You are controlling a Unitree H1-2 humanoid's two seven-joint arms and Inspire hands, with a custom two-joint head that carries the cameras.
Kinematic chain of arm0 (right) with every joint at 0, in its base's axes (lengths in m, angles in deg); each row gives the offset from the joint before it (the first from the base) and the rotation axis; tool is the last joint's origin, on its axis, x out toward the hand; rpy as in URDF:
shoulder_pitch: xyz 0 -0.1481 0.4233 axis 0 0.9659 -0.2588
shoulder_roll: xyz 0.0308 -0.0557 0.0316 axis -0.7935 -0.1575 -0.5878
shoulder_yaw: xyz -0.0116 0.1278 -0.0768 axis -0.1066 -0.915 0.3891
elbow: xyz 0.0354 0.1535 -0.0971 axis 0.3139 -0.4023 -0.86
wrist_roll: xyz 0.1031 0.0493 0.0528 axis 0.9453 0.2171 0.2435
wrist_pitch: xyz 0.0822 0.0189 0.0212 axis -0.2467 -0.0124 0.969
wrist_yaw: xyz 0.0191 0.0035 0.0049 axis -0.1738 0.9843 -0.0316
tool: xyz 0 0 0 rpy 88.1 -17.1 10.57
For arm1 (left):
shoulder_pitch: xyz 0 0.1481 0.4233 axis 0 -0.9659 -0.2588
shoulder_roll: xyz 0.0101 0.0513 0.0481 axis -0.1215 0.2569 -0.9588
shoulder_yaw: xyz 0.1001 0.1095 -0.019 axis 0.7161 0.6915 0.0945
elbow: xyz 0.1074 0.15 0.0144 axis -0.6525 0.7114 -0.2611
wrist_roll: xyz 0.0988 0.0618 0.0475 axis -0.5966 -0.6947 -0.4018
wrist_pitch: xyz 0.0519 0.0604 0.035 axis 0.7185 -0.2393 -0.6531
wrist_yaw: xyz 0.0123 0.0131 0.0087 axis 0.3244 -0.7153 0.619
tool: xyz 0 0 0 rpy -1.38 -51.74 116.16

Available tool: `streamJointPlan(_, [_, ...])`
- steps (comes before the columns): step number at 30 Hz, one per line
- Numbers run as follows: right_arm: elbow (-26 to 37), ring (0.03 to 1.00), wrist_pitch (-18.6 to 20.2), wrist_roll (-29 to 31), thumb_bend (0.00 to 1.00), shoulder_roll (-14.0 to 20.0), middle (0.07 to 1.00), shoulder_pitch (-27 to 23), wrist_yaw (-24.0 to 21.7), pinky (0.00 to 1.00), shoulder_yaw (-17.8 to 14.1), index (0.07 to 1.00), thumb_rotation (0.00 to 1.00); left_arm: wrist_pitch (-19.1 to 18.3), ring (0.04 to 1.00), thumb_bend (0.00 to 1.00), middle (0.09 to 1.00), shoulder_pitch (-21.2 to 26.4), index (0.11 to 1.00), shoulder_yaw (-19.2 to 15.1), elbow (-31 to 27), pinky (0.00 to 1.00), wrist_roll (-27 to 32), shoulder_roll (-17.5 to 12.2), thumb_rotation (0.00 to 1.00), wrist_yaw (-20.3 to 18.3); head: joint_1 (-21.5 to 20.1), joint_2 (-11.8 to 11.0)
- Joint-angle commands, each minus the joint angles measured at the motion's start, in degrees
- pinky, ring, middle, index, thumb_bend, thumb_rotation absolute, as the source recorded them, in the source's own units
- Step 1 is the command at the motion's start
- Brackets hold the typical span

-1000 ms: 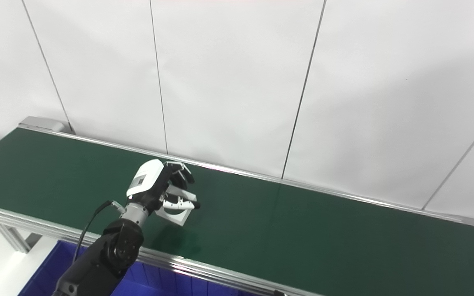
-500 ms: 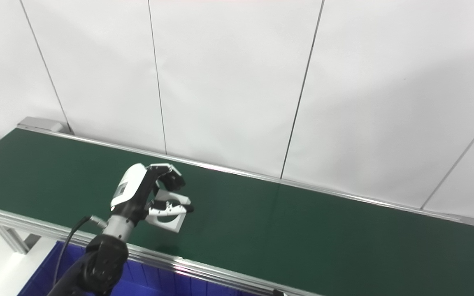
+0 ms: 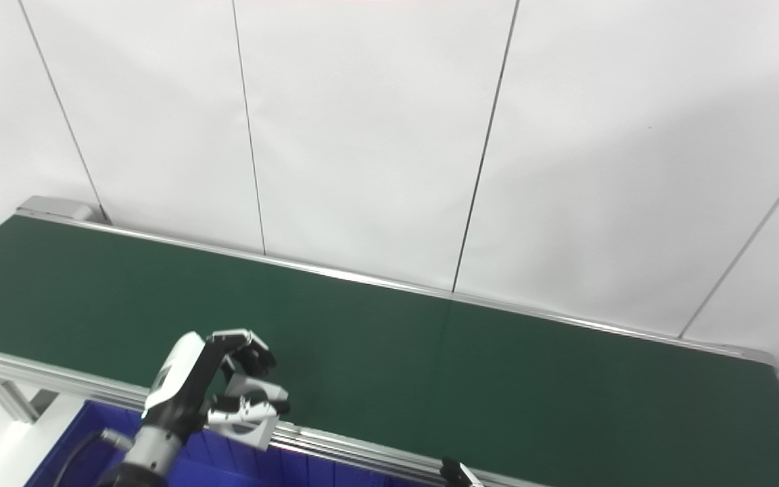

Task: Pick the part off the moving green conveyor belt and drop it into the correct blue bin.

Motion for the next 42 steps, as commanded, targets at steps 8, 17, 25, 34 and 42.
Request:
streamJointPlan(8, [1.8,0.910,-0.7,-1.1,0.96,-1.0,0.900,0.5,0.7,0.90,0.1,0.942,0.32,3.1,0.441,0.49,0.414,-2.6,0.511,1.9,0.3,0.36,-0.3,0.8,0.00,-1.8,-0.1,3.1])
streamJointPlan(17, [3.6,0.929,0.8,0.1,0.95,-1.3,0.926,0.5,-0.1,0.93,-0.6,0.960,0.38,1.4,0.434,0.49,0.424,-2.8,0.512,4.1,2.2,0.37,-2.4,1.7,0.00,-5.0,-1.6,9.3])
streamJointPlan(25, [5.5,0.913,1.9,0.8,0.97,-1.3,0.912,0.2,-0.2,0.91,-1.2,0.951,0.42,-0.9,0.413,0.50,0.454,-1.8,0.509,5.4,2.5,0.38,-4.2,1.7,0.00,-7.6,-2.9,13.6])
streamJointPlan(34, [9.1,0.911,5.2,1.0,0.99,-1.0,0.901,0.5,-0.9,0.91,-1.5,0.951,0.45,-8.2,0.366,0.49,0.441,-1.0,0.514,6.1,2.0,0.29,-5.1,2.4,0.00,-12.3,-1.9,16.5])
streamJointPlan(42, [9.6,0.912,5.3,0.8,0.98,-1.2,0.901,0.7,-0.6,0.92,-1.5,0.948,0.45,-15.2,0.436,0.49,0.417,-0.9,0.508,7.7,-0.7,0.18,-7.7,0.4,0.00,-18.1,-1.4,16.4])
